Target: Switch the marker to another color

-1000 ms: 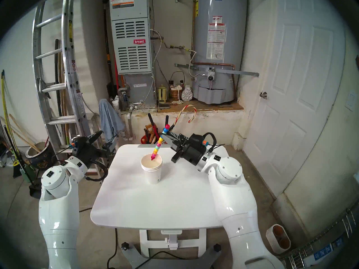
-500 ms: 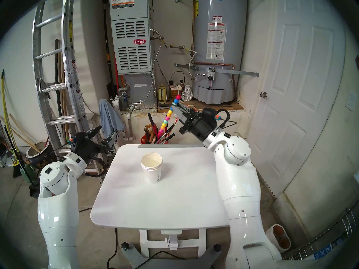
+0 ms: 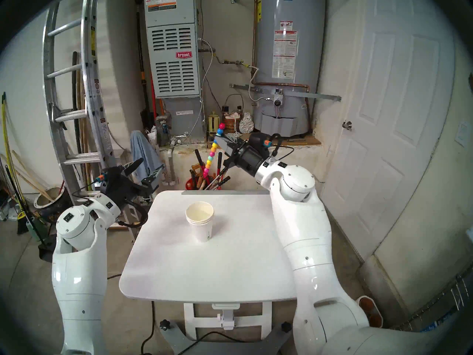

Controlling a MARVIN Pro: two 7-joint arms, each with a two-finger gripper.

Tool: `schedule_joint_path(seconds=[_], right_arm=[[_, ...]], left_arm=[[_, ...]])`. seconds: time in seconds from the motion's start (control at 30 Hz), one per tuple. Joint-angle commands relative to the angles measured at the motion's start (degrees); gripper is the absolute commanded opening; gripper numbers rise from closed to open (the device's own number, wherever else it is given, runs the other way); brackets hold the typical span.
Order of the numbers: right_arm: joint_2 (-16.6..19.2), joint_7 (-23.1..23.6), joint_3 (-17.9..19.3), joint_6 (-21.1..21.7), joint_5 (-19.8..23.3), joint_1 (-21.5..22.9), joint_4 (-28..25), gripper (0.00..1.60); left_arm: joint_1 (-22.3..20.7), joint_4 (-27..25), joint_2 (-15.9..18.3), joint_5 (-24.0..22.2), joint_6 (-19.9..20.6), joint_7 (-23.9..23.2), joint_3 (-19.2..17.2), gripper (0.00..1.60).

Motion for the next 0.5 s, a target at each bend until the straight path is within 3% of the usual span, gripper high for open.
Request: schedule_joint_path(seconds=[0.0,0.47], right_arm=[[-1.0,-0.2,-1.6,-1.7,-2.6,6.3,3.5,0.00],[-1.3,4.1,-3.2,-4.7,-5.4,12.9,9.4,0.00]], left_arm=[[-3.8,-2.2,1.7,0.1,1.0,-1.4,1.7,1.60],[-6.2,1.7,3.8,3.3,3.2,-3.7,6.5,1.60]])
